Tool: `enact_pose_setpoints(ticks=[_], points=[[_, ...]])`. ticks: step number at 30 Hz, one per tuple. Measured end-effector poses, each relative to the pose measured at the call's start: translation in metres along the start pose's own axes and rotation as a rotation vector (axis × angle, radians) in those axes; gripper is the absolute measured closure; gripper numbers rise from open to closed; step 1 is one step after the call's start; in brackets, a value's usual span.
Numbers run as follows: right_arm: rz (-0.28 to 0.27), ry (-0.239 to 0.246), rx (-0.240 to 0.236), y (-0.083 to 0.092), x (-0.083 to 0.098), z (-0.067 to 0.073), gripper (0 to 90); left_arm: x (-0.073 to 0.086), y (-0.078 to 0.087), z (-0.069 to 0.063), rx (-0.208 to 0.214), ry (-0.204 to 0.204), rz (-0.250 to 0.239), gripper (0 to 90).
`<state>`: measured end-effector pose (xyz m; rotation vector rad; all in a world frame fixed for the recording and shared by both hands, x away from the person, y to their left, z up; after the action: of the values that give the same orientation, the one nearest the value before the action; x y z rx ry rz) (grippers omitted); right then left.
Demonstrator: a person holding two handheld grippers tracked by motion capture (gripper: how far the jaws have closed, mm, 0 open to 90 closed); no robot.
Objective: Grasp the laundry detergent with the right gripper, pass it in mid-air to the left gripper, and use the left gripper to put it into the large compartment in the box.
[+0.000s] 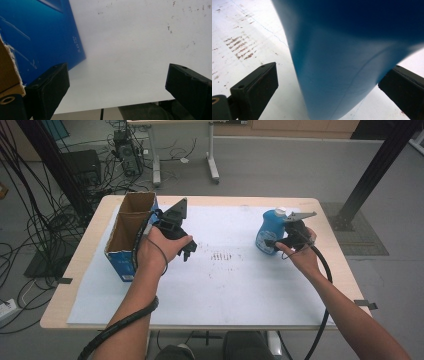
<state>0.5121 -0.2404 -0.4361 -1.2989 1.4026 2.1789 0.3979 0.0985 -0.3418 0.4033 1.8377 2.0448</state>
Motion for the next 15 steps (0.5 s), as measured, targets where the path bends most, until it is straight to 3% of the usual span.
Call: enact_pose_setpoints(ticks=[15], points=[[0.001, -0.008, 0.005, -0.0005, 0.0008, -0.0014, 2.5, 0.0013, 0.0008, 0.0023, -0.002, 0.001, -0.001, 5.8]])
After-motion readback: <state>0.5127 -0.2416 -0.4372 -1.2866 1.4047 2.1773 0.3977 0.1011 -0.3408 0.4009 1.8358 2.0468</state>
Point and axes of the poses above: each handheld gripper's, and its own axes: y roughly backward along the jaws, x roughly out of its underside, z roughly to its left, the point moved 8 cm from there along -y, roughly forward along the jaws, and after that the axes turned 13 degrees about -y, right-handed, at the moved point
